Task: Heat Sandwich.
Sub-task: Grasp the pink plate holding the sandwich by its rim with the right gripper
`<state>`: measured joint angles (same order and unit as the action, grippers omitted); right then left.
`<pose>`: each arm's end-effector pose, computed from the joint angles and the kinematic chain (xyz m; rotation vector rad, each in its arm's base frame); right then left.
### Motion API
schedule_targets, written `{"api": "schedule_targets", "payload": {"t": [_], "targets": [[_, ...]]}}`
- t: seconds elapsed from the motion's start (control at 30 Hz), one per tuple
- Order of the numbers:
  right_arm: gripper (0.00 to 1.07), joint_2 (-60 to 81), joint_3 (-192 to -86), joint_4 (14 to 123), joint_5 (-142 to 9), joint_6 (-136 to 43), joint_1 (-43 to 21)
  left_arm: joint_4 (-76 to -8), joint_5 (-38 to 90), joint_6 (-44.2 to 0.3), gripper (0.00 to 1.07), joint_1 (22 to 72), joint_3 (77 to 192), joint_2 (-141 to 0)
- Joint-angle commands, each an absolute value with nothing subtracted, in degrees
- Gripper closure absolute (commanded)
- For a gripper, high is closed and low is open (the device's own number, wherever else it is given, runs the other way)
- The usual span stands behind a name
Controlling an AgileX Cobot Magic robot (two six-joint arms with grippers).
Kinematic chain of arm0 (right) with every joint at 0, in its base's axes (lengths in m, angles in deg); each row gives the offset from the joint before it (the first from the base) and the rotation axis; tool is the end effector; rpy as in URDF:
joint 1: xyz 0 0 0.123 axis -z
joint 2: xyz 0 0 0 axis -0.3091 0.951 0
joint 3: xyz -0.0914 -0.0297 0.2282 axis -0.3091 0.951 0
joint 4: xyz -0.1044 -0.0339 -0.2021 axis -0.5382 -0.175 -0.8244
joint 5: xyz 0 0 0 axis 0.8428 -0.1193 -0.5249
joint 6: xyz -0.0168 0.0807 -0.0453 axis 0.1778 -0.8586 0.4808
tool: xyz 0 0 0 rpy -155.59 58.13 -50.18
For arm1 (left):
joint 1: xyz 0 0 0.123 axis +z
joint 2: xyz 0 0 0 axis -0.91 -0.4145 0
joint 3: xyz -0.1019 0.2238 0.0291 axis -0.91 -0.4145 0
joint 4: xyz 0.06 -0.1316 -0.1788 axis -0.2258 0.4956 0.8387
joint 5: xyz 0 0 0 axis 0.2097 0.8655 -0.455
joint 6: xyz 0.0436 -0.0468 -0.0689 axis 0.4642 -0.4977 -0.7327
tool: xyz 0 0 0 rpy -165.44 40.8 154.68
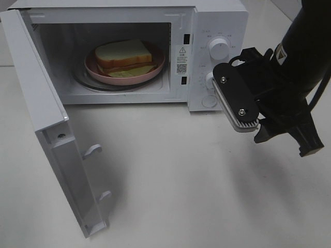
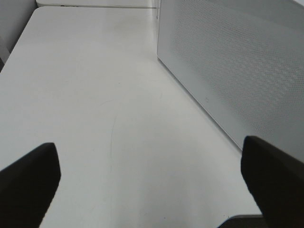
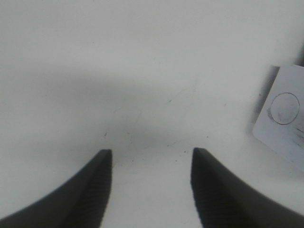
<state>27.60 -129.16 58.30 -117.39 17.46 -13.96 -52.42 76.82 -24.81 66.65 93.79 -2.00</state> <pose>0.2374 0.1344 0.2150 -2.2677 1.7101 -0.3510 0.0132 -0.0058 0.2682 0.0011 2.0412 -0.0662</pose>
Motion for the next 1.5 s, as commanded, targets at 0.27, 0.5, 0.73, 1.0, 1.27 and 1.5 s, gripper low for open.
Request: {"api": "schedule_targets", "payload": {"t": [0.27,0.5,0.73,1.0,1.27,1.5], "targets": [[0.11,27.4,-129.6,57.7,-115.1,12.1,-14.1,-51.8,76.3,-24.8,0.09,66.8,93.7,-0.9],[0.13,27.4,-129.6,57.6,-111.0,12.7,-14.1,-51.8,76.3,-24.8,0.09,66.8,93.7,-0.9],[0.14,27.4,-129.6,57.6,-107.9,13.5,-14.1,-51.8,76.3,-24.8,0.09,66.8,93.7,-0.9],[0.16,30.4,-132.8,56.9,-106.3,13.5,-15.6,-51.8,76.3,-24.8,0.09,66.8,93.7,-0.9],[0.18,36.5,-139.1,56.2,-105.7,13.5,-18.7,-51.8,76.3,-24.8,0.09,66.8,93.7,-0.9],[0.18,40.7,-144.1,56.0,-105.1,13.5,-20.3,-51.8,76.3,-24.8,0.09,66.8,93.7,-0.9]]}}
